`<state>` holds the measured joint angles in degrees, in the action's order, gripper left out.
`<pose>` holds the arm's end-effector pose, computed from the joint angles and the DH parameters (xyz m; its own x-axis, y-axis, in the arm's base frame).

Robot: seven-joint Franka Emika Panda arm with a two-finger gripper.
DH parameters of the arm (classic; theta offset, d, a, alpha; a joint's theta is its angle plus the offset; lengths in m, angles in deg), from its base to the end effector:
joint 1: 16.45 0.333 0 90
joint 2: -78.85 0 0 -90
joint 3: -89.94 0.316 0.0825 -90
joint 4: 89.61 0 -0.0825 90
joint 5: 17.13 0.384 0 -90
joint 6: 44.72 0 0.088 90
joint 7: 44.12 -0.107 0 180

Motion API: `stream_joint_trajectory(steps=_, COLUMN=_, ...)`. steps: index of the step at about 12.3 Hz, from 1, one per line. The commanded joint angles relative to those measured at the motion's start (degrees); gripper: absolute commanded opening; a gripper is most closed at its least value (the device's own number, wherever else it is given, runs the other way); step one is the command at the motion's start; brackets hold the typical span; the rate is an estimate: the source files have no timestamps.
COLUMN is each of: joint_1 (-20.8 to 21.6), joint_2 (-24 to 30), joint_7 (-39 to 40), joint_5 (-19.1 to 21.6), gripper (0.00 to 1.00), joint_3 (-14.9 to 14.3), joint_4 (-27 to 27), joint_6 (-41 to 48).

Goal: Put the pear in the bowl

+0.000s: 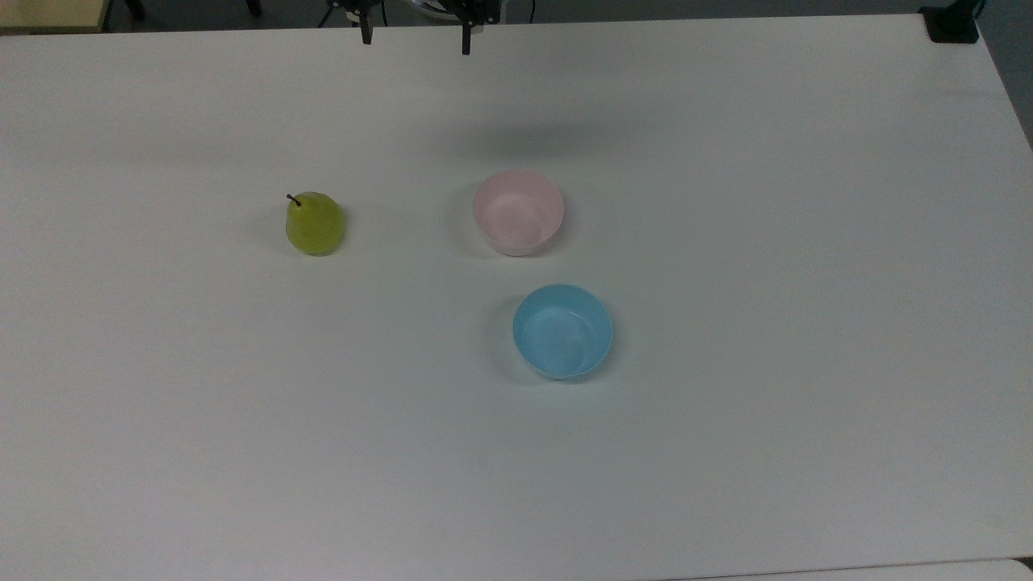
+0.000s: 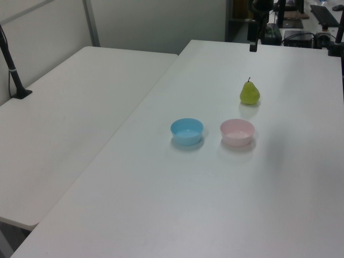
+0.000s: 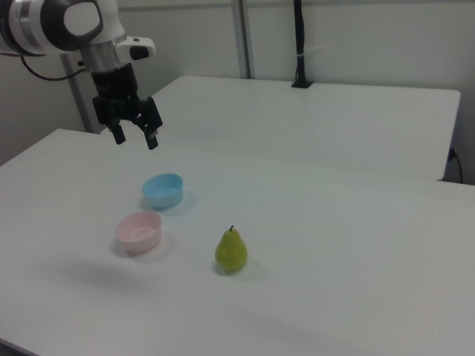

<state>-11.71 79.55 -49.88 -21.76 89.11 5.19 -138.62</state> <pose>0.5545 0.0297 0.5978 0.9996 -0.0265 0.0044 -0.0267 -0.9964 0.0803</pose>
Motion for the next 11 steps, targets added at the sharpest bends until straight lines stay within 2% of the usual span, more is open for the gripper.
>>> stream_joint_trajectory(steps=1, joint_1=0.4, joint_2=0.4, joint_7=1.1, joint_5=0.1, gripper=1.00, joint_3=-0.5, joint_4=0.2, joint_6=1.2)
stream_joint_trajectory(steps=8, joint_1=0.0, joint_2=0.1, joint_7=1.1, joint_5=0.1, gripper=1.00, joint_3=-0.5, joint_4=0.1, joint_6=1.1)
stream_joint_trajectory(steps=11, joint_1=-2.3, joint_2=-0.7, joint_7=4.6, joint_5=0.2, gripper=1.00, joint_3=-0.5, joint_4=-0.1, joint_6=0.4)
